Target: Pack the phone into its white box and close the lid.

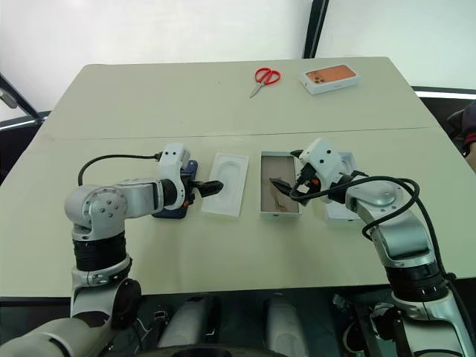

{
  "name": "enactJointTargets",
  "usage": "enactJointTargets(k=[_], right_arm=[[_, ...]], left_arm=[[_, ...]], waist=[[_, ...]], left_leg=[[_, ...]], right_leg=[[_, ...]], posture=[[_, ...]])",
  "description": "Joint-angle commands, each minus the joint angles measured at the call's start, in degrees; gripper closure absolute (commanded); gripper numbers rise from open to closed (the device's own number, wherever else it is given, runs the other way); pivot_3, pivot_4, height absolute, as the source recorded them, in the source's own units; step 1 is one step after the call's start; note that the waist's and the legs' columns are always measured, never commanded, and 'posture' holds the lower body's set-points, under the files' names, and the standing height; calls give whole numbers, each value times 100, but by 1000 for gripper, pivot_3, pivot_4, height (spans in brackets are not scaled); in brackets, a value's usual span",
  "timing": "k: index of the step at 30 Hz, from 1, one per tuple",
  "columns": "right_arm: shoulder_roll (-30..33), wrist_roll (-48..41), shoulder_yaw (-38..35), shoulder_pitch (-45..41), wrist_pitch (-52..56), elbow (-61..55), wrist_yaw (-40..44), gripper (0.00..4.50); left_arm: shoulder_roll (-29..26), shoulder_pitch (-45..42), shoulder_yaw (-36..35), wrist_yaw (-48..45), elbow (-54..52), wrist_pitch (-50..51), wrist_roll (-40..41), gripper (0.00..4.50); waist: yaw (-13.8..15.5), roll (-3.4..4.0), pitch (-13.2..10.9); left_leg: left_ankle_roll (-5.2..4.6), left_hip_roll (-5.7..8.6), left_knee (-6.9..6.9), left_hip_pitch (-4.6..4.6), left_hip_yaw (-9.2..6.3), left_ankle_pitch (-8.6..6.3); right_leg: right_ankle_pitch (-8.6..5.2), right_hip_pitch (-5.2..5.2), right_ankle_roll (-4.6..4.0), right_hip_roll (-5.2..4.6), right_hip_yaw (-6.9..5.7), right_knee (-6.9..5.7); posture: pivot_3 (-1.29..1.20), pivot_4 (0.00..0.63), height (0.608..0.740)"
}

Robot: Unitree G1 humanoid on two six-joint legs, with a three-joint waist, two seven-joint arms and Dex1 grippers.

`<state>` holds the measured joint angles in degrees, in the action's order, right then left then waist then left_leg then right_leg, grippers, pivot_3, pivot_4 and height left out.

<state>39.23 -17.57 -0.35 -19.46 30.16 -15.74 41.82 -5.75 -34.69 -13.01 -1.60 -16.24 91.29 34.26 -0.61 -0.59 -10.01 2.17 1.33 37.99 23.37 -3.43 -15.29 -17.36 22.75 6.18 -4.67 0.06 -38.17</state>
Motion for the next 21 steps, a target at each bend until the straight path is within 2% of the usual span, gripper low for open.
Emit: enactJointTargets(k=[1,5,7,9,15,16,21], right_arm=[[41,5,-146,-3,-46,-252,-48,0],[1,44,-90,-70,-74,-203,-73,0],[-4,64,-74,-101,-105,-171,-60,0],[-2,88,-58,-130,-140,-136,-44,0],[-8,112,-32,-138,-165,-136,-20,0],[-11,115,-30,-143,-169,-128,-15,0],[-18,119,-21,-164,-155,-135,-8,0]], left_arm=[[83,-182,-80,-43,-59,118,-17,52],[96,-196,-101,-21,49,121,68,52],[94,-232,-178,-7,126,121,66,559],[88,-280,-264,11,203,121,56,1295],[118,-347,-487,127,227,121,-47,4193],[126,-373,-558,143,234,121,-75,4441],[99,-464,-747,109,215,121,-119,4441]], waist=[[1,0,0],[1,0,0],[1,0,0],[-1,0,0],[1,-1,0],[1,-1,-1],[1,-1,-1]], left_leg=[[6,0,0,0,0,3],[22,0,0,0,1,12],[23,0,-1,0,0,13],[23,0,-1,0,0,13],[23,0,-1,0,0,13],[23,0,-1,0,0,13],[24,1,-1,0,1,13]], right_leg=[[0,0,0,0,0,0],[0,-1,0,-1,1,2],[0,0,0,-1,1,1],[0,0,0,-1,0,1],[0,0,0,-1,1,1],[0,0,0,-1,1,2],[0,-1,0,-2,0,2]], posture=[[0,150,740],[0,150,740],[0,150,740],[0,150,740],[0,150,740],[0,150,740],[0,150,740]])
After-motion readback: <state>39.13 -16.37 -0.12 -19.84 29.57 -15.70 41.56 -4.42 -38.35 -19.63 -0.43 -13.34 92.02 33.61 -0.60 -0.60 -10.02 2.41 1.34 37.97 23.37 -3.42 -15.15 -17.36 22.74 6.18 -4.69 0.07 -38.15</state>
